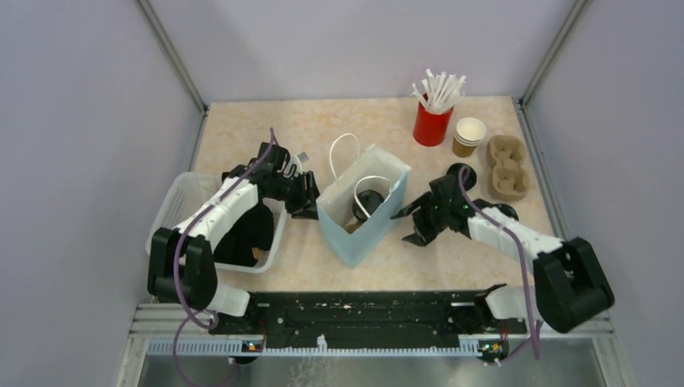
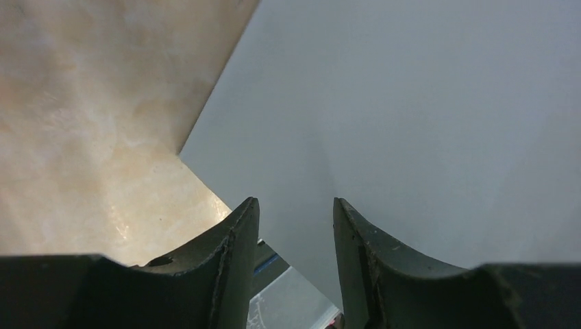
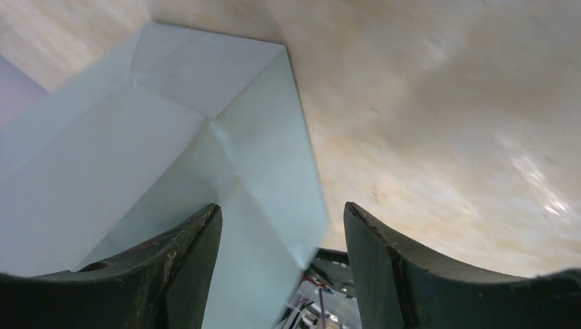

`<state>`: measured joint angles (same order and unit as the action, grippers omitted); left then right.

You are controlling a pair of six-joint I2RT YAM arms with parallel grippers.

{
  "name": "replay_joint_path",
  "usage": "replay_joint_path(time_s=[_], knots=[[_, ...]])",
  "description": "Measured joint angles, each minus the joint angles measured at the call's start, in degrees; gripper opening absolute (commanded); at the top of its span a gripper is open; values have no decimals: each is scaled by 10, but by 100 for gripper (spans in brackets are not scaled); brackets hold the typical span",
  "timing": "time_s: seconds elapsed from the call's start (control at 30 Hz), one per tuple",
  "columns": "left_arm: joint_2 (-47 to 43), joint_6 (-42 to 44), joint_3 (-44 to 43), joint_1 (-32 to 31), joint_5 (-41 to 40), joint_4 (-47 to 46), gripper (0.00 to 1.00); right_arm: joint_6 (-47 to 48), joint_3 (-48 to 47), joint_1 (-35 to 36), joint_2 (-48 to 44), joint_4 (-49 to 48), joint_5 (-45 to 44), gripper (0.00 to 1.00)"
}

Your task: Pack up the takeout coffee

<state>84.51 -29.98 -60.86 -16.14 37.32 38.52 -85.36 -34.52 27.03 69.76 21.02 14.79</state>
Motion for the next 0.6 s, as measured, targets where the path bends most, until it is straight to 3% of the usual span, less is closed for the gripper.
replay_joint_path(time_s=[0.13,0.37,0.6], knots=[[-46,-23,42,-24,9,-14,50,87,-118,-21,128,4,28,68],[-67,-94,82,-145,-3,-58,53,248,-340,-21,317,28,86,70],[-104,-81,75,-168,-43,-14,72,454,-532,-25,406,182,69,81]])
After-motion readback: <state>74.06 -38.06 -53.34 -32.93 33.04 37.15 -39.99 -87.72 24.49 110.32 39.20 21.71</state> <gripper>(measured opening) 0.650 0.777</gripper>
